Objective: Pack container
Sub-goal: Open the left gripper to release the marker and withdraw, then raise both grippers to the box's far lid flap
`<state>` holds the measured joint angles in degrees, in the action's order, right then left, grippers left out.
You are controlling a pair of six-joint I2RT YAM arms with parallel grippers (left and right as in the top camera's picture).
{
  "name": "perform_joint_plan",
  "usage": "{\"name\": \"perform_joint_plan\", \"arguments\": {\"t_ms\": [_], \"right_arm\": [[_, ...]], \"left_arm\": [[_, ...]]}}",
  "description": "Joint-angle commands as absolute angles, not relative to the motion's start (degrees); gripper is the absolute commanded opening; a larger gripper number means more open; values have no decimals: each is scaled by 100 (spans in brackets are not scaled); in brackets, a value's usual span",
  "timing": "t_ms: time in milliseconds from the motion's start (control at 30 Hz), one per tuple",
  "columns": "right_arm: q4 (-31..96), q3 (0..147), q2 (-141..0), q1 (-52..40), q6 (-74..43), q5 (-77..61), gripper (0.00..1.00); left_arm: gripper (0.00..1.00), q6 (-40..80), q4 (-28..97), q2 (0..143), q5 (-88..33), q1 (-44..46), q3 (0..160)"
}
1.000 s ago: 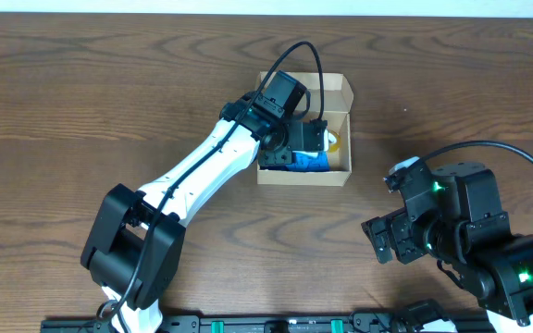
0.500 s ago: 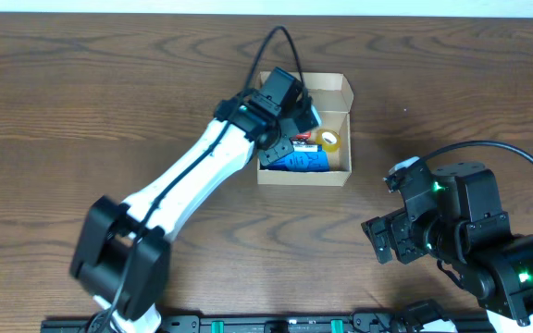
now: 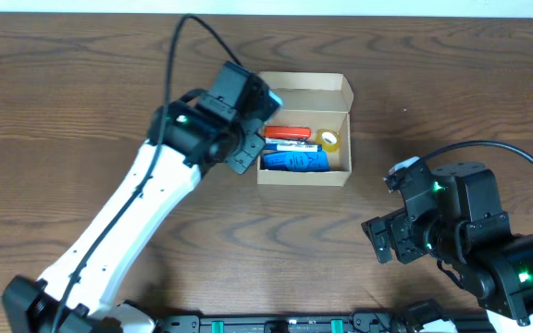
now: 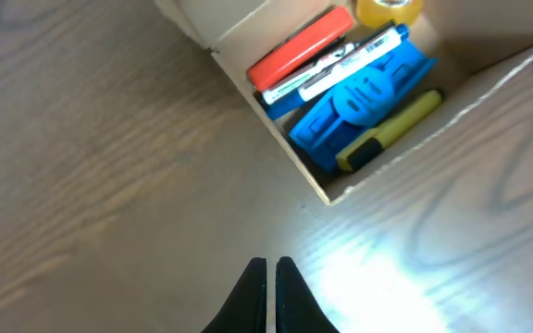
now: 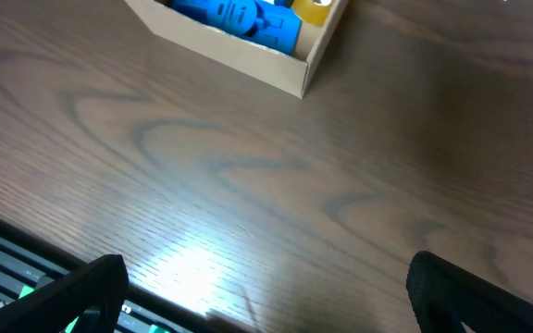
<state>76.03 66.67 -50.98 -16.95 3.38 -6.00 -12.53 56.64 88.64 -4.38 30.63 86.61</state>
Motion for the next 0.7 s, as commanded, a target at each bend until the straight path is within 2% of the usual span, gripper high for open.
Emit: {"name": "perform_joint_plan", "arguments": {"t_ms": [0, 167, 433, 667], "right_arm": [[7609, 6654, -5089, -1653, 349, -624, 99], [7599, 6654, -5089, -1653, 349, -624, 99], [7518, 6654, -5089, -1653, 333, -655, 99], [7242, 6652, -5096, -1653, -167, -1942, 99]], "left_arm": [[6, -991, 5774, 8678, -1199, 2735, 8792], [6, -834, 6001, 8687, -2182, 2023, 8790], [6, -1015, 6163, 8700, -2578, 1229, 8781], [6, -980, 5933, 9045, -2714, 1120, 8781]]}}
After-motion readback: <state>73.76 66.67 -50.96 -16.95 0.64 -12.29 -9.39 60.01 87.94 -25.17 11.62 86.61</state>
